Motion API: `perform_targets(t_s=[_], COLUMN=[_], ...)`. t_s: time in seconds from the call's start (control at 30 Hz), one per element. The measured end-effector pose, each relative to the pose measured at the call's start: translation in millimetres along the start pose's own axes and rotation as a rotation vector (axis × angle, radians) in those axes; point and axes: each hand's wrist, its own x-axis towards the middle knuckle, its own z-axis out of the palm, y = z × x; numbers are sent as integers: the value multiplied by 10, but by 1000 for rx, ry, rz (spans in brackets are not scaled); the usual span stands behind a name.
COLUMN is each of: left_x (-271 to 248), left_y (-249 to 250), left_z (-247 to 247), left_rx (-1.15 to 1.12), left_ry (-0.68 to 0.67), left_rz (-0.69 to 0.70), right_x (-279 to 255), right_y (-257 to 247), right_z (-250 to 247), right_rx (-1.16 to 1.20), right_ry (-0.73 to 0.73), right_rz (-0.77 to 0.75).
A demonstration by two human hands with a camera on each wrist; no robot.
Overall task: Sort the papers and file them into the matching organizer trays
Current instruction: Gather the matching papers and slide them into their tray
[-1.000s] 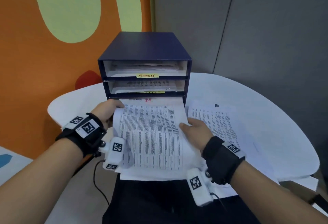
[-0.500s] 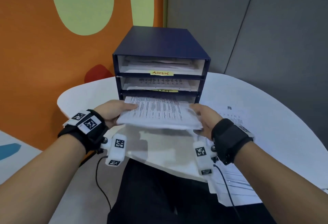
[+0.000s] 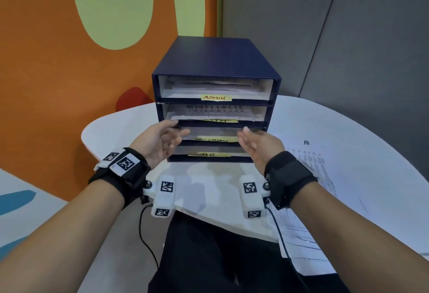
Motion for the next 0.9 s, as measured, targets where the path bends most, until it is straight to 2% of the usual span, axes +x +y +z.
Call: perform_targets(t_s=[0.33, 0.53, 0.7, 0.77, 0.83, 0.9], left_x=[29, -124, -356, -416, -436, -384], left_y=[-151, -305, -443, -512, -604, -713], left_z=[157, 666, 1041, 1194, 1384, 1609], left_rx=[92, 282, 477, 551, 626, 689], left_ry=[-75, -156, -279, -313, -326, -324], left_rz=[6, 67, 72, 102, 143, 200], right_x=[-104, -199, -307, -318, -351, -368], right_y=[24, -150, -477, -561, -585, -539], right_z=[-245, -514, -1011, -1286, -1533, -1645], right_rx=[-110, -235, -436, -693, -1293, -1829], right_ry=[27, 109, 202, 250, 213, 75], right_rz=[-12, -15, -80, -95, -7, 161])
